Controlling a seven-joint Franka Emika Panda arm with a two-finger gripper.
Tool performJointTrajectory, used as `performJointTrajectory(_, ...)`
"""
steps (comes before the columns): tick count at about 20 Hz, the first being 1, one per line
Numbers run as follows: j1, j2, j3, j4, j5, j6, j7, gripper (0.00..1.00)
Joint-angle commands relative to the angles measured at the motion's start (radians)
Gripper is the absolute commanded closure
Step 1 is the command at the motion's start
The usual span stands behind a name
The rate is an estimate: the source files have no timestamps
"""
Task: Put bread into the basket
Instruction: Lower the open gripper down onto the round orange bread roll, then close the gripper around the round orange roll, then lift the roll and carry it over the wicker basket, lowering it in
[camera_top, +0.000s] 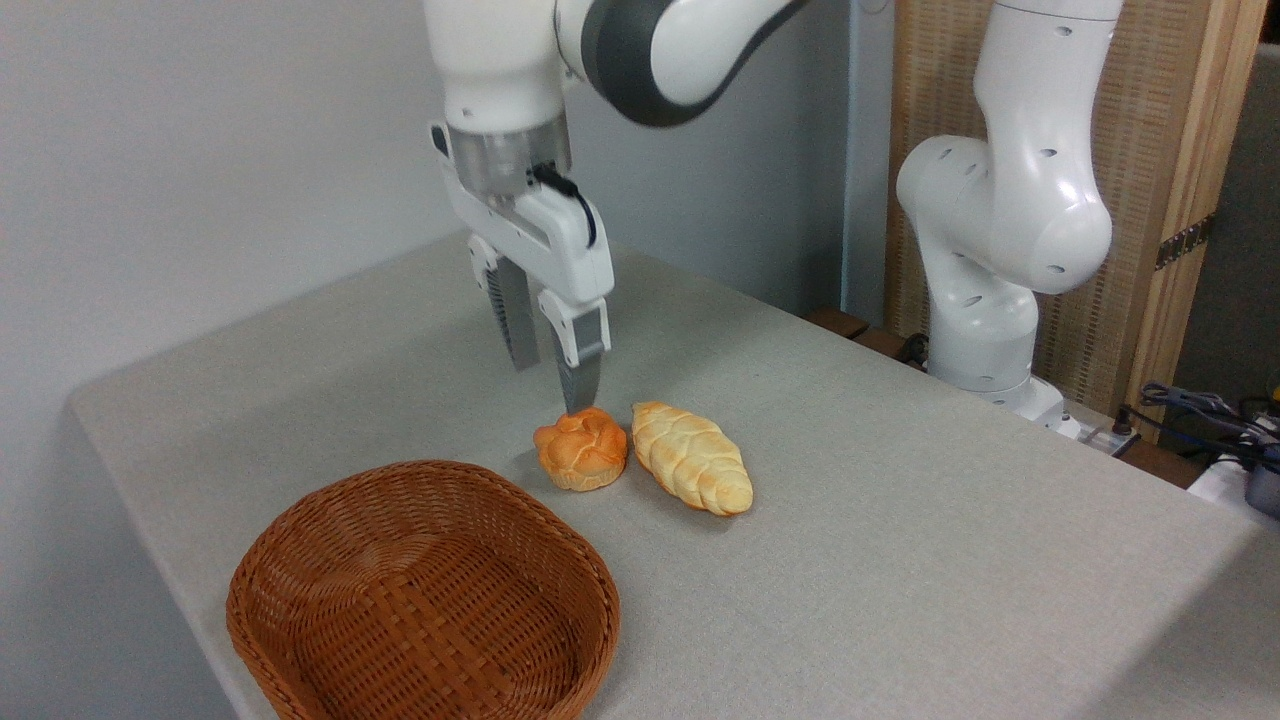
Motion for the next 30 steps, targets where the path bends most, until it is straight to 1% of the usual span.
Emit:
performJointTrajectory(1, -0.008, 0.013, -0.030, -0.036, 0.010, 0.022, 0.013, 0.00)
performJointTrajectory(4, -0.008, 0.049, -0.038, -0.045, 0.011, 0.031, 0.013, 0.00)
performJointTrajectory(7, -0.008, 0.066, -0.054, -0.082, 0.011, 0.113, 0.011, 0.01)
performJointTrajectory(8, -0.008, 0.071, -0.059, -0.091, 0.014, 0.138, 0.013, 0.08)
performJointTrajectory(9, -0.008, 0.076, -0.061, -0.093, 0.039, 0.143, 0.013, 0.18)
performJointTrajectory(10, -0.008, 0.077, -0.062, -0.093, 0.074, 0.143, 0.013, 0.23)
performJointTrajectory(11, -0.008, 0.085, -0.064, -0.093, 0.097, 0.144, 0.013, 0.36)
performJointTrajectory(13, -0.008, 0.091, -0.068, -0.093, 0.102, 0.147, 0.014, 0.59)
performJointTrajectory(14, -0.008, 0.092, -0.068, -0.093, 0.102, 0.147, 0.014, 0.69)
performJointTrajectory(16, -0.008, 0.092, -0.070, -0.091, 0.102, 0.147, 0.014, 0.78)
performJointTrajectory(18, -0.008, 0.092, -0.068, -0.090, 0.102, 0.147, 0.016, 0.83)
performJointTrajectory(19, -0.008, 0.092, -0.068, -0.090, 0.103, 0.147, 0.016, 0.85)
performJointTrajectory(23, -0.008, 0.091, -0.068, -0.084, 0.103, 0.146, 0.016, 0.85)
performJointTrajectory(24, -0.005, 0.089, -0.067, -0.073, 0.102, 0.140, 0.017, 0.88)
performJointTrajectory(25, 0.000, 0.085, -0.062, -0.050, 0.100, 0.128, 0.013, 0.92)
performJointTrajectory(26, 0.003, 0.083, -0.055, -0.020, 0.091, 0.088, 0.013, 0.94)
performJointTrajectory(28, 0.004, 0.089, -0.021, 0.063, 0.085, -0.003, 0.014, 0.94)
performJointTrajectory(30, 0.004, 0.091, 0.020, 0.135, 0.042, -0.035, 0.014, 0.94)
